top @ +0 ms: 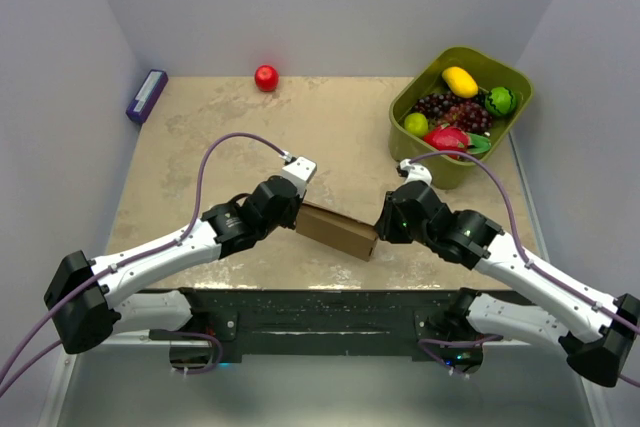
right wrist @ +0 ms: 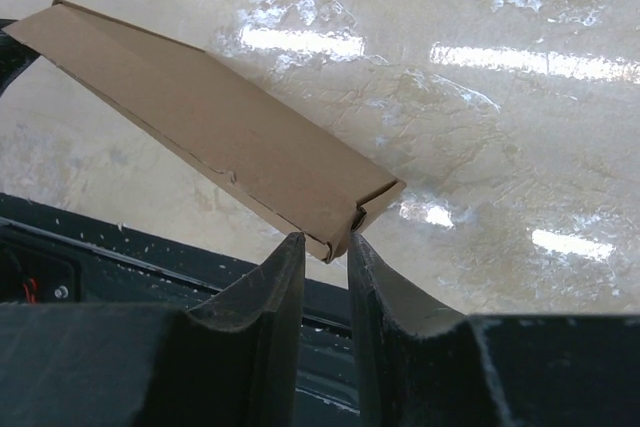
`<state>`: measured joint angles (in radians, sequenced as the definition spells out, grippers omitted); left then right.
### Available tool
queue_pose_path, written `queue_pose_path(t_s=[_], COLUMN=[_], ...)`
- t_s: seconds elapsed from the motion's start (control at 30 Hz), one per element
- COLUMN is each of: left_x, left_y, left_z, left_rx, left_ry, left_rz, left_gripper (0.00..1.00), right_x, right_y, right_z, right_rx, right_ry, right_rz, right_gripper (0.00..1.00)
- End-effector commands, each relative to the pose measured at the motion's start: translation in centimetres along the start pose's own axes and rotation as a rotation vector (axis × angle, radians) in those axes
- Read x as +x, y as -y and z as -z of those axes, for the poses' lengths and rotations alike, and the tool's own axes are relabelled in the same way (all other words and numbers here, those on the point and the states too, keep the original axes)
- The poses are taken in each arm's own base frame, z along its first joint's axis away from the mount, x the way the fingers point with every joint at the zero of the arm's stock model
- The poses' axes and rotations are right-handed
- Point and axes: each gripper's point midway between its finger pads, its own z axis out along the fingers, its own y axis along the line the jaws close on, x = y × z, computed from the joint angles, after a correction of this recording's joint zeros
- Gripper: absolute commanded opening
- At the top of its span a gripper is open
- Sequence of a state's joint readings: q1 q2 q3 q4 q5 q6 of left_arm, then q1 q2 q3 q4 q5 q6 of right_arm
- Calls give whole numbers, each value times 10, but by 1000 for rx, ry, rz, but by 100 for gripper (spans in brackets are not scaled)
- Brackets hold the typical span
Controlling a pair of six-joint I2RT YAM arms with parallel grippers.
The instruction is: Fold the paper box
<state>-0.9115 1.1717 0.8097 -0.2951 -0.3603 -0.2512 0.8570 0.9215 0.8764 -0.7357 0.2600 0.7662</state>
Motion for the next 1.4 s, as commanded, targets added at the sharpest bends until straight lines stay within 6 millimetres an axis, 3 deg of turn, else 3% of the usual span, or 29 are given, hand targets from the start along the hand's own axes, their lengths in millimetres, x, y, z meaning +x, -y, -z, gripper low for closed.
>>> queue_pose_path(t_s=[0.0,0.37,0.67,1.37], left_x=[5,5,4,2], left_y=[-1,0,1,5], left_z=[1,0,1,3], left_rx=[-15,-13,-7,10], left_ry=[-35,-38,-37,-29], left_rz=[-8,-13,-7,11], left_gripper=[0,0,0,0], right_x=[-2,5,14,52], right_y=[2,3,14,37], right_z=[-3,-10,-12,-6], right_rx=[16,19,51,152], right_ry=[9,-8,-24,-127], right_rz=[19,24,32,106], right_gripper=[27,16,0,0])
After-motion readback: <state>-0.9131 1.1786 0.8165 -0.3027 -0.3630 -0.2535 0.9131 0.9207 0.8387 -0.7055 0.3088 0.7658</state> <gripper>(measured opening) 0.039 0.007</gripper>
